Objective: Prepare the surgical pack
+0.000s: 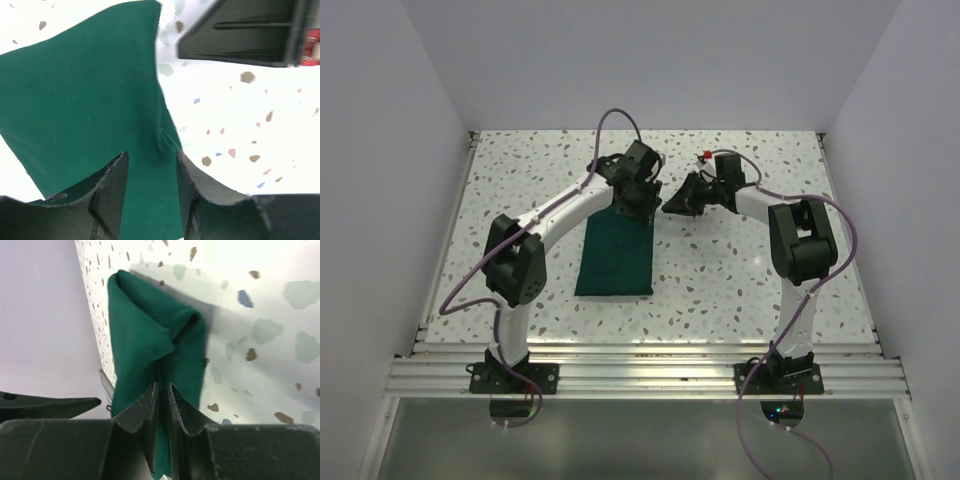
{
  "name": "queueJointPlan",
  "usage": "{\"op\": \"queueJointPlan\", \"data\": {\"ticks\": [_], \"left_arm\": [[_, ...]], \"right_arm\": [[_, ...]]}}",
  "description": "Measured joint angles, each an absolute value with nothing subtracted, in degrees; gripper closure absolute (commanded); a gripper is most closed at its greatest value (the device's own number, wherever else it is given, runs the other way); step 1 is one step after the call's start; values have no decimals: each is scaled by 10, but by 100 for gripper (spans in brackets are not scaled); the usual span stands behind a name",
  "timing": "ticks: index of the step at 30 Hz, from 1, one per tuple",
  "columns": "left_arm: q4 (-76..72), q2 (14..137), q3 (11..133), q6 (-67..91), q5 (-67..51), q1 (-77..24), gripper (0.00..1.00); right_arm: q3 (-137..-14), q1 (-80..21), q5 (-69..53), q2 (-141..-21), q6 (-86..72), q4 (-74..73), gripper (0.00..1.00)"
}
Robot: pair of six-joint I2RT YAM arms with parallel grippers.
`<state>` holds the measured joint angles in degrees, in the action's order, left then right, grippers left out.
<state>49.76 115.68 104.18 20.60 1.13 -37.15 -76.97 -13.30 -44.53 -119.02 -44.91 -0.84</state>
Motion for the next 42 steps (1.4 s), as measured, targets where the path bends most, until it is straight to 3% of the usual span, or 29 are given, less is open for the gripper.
{"op": "queueJointPlan", "data": {"ticks": [7,13,28,36,42], "left_arm": [[415,1102,956,208,-50,-363,74],[368,1102,893,211,-79,-360,77],[310,1065,768,214,-101,-356,80],[327,1009,765,208,-107,-356,74],[307,981,765,210,-160,-360,79]], "right_arm": [[-799,-147,-462,-1183,-477,2,85],[-817,-162,-477,-1189,-547,71,87],[-771,-170,-503,-1293,-600,189,88],[-860,-158,-516,-1301,-586,171,87],[-870,-158,-519,-1292,-580,167,87]]}}
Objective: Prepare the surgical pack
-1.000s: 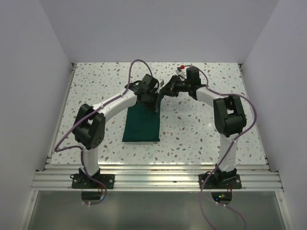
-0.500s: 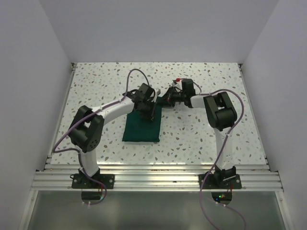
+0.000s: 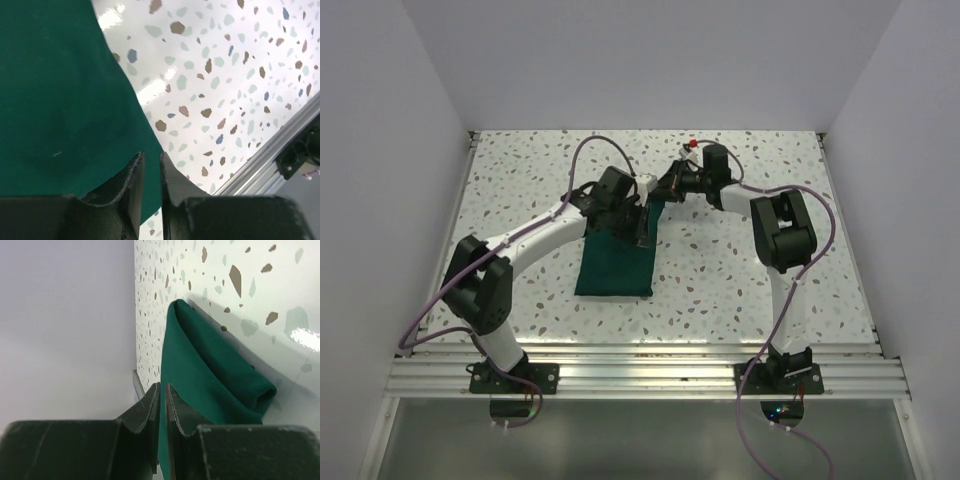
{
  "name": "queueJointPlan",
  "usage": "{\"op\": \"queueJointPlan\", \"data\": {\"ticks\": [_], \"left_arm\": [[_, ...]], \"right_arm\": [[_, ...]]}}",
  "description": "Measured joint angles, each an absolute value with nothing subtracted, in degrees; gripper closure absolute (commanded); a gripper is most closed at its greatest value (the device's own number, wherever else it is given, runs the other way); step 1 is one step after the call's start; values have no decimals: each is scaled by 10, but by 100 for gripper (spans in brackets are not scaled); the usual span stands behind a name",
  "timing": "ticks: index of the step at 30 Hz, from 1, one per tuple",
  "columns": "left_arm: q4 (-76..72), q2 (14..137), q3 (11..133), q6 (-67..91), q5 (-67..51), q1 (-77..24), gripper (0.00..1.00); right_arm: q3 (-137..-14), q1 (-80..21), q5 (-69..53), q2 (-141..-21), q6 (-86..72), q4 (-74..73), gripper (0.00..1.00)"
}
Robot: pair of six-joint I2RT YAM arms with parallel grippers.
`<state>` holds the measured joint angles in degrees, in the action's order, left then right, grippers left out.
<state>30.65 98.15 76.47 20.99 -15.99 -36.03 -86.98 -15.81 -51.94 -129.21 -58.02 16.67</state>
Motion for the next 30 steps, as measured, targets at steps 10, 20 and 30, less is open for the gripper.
{"op": "queueJointPlan", "data": {"ticks": [10,20,30], "left_arm": [[262,981,629,220,-241,-384,83],[258,981,581,219,-248,-383,87],[281,959,572,204,-209,-371,87]], "right_arm": [[-820,-168,-521,-1290,-575,158,87],[-818,-164,-520,-1309,-537,131,87],[-802,-137,-520,-1301,-487,76,87]]}}
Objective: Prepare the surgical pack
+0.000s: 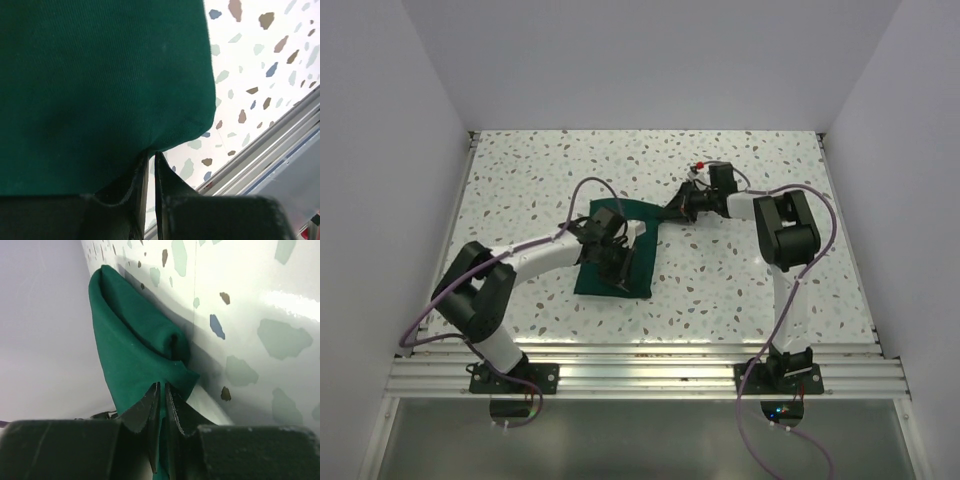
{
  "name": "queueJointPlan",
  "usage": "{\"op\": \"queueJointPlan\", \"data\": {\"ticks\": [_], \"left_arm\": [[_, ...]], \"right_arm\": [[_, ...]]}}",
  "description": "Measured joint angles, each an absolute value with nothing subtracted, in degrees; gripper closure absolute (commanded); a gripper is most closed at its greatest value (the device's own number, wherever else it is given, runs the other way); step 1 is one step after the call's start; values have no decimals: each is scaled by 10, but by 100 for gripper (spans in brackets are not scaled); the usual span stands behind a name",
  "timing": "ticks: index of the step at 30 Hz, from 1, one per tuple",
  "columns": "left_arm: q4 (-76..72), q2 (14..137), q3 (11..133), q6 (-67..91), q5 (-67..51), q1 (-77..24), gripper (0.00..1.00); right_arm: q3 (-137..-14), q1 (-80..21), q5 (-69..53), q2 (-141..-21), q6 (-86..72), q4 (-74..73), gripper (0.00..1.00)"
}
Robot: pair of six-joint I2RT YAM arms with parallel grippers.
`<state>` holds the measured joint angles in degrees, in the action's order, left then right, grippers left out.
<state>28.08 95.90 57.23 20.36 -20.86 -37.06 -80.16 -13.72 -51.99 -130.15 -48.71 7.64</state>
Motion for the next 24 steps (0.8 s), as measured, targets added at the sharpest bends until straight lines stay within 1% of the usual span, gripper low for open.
{"op": "queueJointPlan", "data": {"ticks": [5,10,13,16,17,20,21,22,24], "left_arm": [[291,897,559,204,-200,-369,85],[303,830,545,209,-197,-348,78],[313,809,536,220,-199,-314,78],[325,807,529,233,-199,-283,79],[330,807,526,237,-198,-274,80],[342,804,510,254,-198,-251,88],[345,803,503,259,-199,-246,94],[347,800,493,265,-202,-240,97],[355,797,474,275,-211,-227,100]], "right_arm": [[-797,-138,-524,-1253,-470,44,87],[-792,-170,-542,-1187,-453,35,86],[-779,-190,-552,-1178,-457,57,87],[-739,-200,-555,-1186,-488,106,87],[-728,-200,-555,-1195,-503,128,87],[-700,-191,-555,-1232,-545,187,87],[-693,-188,-555,-1244,-555,201,87],[-685,-184,-557,-1252,-564,211,87],[-667,-178,-559,-1253,-570,221,87]]}}
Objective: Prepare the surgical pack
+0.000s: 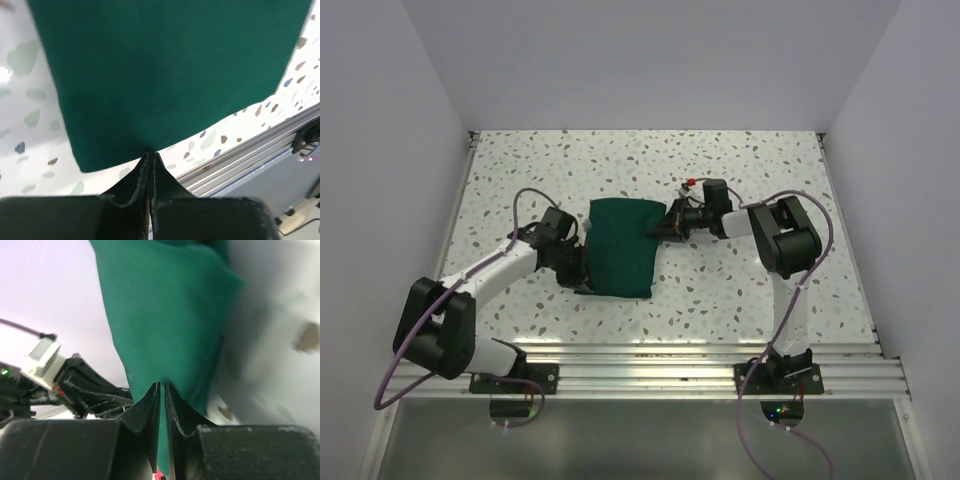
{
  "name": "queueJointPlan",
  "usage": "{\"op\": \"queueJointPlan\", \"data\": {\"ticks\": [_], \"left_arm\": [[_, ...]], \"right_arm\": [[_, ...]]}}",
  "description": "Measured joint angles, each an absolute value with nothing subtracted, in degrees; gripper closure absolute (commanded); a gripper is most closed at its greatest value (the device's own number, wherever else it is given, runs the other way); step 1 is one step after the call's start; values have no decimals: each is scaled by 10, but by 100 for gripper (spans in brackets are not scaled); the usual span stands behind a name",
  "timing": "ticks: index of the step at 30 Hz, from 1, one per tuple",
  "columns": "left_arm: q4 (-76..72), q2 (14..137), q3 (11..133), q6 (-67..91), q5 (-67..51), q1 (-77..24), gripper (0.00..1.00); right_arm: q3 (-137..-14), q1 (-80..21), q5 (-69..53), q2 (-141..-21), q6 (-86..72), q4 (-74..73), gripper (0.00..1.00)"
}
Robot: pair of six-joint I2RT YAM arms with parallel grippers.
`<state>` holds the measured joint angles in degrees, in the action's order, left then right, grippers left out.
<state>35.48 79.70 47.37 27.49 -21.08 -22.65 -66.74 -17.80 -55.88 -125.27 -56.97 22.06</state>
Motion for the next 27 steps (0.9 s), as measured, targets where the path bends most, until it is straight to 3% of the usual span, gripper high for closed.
{"op": "queueJointPlan", "data": {"ticks": [3,14,21,27], "left_arm": [[370,796,452,281,-223,-213,100],[395,781,426,280,-249,-210,100],[371,859,406,284,-254,-206,100],[352,907,427,295,-264,-194,100]], "right_arm": [[-658,-170,-560,-1237,-540,191,87],[-689,-170,-473,-1072,-284,-163,84],[-616,-187,-394,-1047,-243,-226,85],[-543,-268,-358,-1044,-266,-222,85]]}}
